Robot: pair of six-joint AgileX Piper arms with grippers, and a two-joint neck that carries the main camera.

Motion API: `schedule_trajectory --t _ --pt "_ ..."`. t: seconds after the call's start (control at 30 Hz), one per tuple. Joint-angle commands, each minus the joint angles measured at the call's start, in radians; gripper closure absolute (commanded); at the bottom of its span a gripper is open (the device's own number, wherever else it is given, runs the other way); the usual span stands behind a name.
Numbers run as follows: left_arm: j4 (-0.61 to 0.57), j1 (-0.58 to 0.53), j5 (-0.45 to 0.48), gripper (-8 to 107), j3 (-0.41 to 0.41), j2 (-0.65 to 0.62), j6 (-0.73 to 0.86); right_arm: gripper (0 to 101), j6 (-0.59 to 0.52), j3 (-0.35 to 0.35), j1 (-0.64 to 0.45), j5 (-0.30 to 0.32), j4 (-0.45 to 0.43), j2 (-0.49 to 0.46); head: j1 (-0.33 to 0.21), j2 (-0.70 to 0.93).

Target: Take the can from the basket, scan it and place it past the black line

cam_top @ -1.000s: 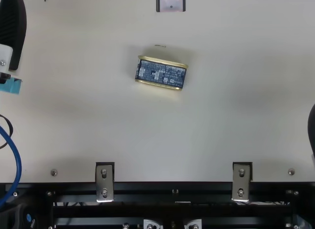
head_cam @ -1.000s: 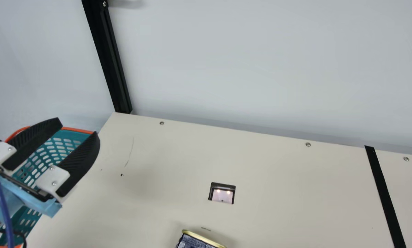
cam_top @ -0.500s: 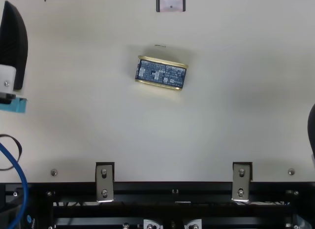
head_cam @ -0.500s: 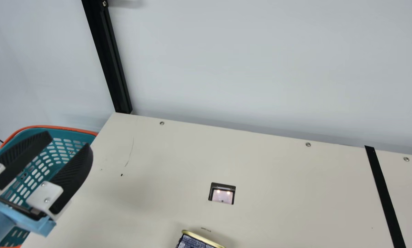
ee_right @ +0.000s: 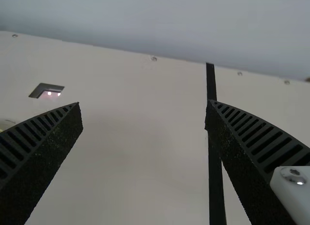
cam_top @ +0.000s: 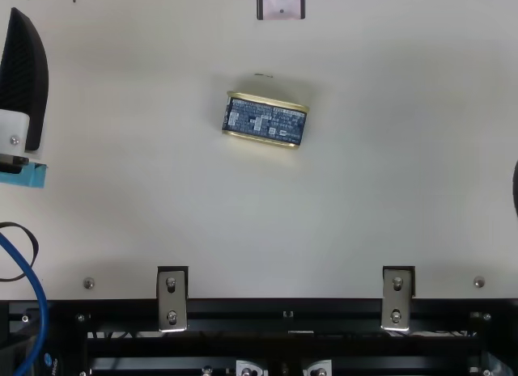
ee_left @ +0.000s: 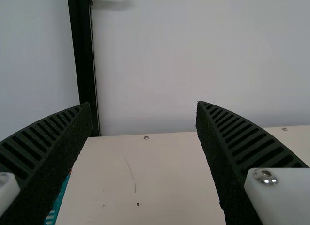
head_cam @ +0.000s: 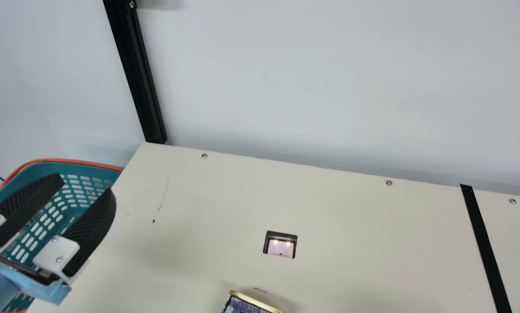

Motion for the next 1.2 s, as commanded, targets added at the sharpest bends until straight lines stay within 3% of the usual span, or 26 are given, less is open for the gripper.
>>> schedule_trajectory --t 0.0,0.23,0.6,0.9,1.17 --pt "0.0 0.0 0.0 9 0.0 0.0 0.0 0 -0.032 -0.063 0.044 -0.033 -0.009 0.098 -0.032 0.0" --pt "0.0 0.0 0.0 9 0.0 0.0 0.0 0 -0.151 -0.204 0.196 -0.064 -0.027 0.269 -0.032 0.0" --pt "0.0 0.0 0.0 9 0.0 0.0 0.0 0 -0.369 -0.33 0.43 0.032 0.062 0.453 -0.032 0.0" --pt "0.0 0.0 0.0 9 0.0 0.0 0.0 0 -0.569 -0.378 0.474 0.076 0.197 0.592 -0.032 0.0" --pt "0.0 0.0 0.0 9 0.0 0.0 0.0 0 -0.805 -0.423 0.424 0.169 0.32 0.716 -0.032 0.0"
